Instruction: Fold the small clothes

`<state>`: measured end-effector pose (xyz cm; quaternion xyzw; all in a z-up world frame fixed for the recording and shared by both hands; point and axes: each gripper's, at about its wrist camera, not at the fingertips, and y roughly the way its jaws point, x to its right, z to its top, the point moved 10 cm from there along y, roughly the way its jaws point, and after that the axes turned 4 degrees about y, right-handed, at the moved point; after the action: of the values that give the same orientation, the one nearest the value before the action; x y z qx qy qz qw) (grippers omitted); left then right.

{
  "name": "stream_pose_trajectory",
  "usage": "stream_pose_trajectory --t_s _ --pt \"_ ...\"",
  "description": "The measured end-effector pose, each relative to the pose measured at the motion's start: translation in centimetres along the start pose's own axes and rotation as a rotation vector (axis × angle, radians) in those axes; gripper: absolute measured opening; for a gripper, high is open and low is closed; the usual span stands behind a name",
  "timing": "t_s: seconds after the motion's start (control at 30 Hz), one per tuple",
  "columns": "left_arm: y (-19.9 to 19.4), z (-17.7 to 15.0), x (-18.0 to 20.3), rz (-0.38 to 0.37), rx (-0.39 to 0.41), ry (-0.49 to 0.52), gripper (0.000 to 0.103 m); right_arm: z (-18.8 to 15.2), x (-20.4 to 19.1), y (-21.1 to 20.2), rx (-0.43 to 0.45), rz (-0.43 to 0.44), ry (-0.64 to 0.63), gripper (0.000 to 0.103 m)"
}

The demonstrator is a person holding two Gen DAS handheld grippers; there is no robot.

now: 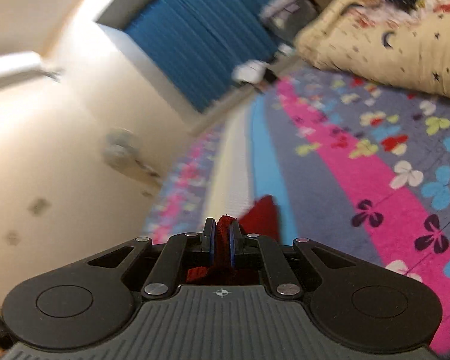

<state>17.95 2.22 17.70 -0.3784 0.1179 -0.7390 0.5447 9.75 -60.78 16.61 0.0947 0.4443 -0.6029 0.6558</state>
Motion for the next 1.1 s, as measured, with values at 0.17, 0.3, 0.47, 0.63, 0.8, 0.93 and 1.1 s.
stream_pose_trajectory --t_s 0.17,0.3,0.47,0.63,0.8,0.93,1.1 --pt "9.2 4.4 -3.2 0.071 -0.01 -0.012 0.008 2.0 1.0 10.8 -0.022 -0.131 0.003 0.008" --pt "16.8 5.7 -6.8 0.098 -0.054 -0.094 0.012 1.8 3.4 18.9 -0.048 -0.266 -0.021 0.011" --pt "17.0 8.0 -11.0 0.115 0.032 -0.261 0.016 2.9 6.3 21.1 0.006 -0.419 -0.013 0.015" --pt "16.7 7.1 -11.6 0.108 -0.029 -0.24 0.035 4.8 7.5 18.8 0.086 -0.419 -0.023 0.044" --pt "18.8 4.3 -10.6 0.15 -0.175 -0.145 0.059 0.9 8.7 21.4 -0.168 -0.336 -0.021 0.047" --pt "20.7 2.8 -9.0 0.168 -0.229 -0.081 0.07 -1.5 7.7 23.2 -0.263 -0.331 -0.127 0.062" --pt "22.4 2.7 -8.0 0.186 -0.226 -0.041 0.071 -2.7 7.0 24.6 -0.292 -0.332 -0.135 0.063"
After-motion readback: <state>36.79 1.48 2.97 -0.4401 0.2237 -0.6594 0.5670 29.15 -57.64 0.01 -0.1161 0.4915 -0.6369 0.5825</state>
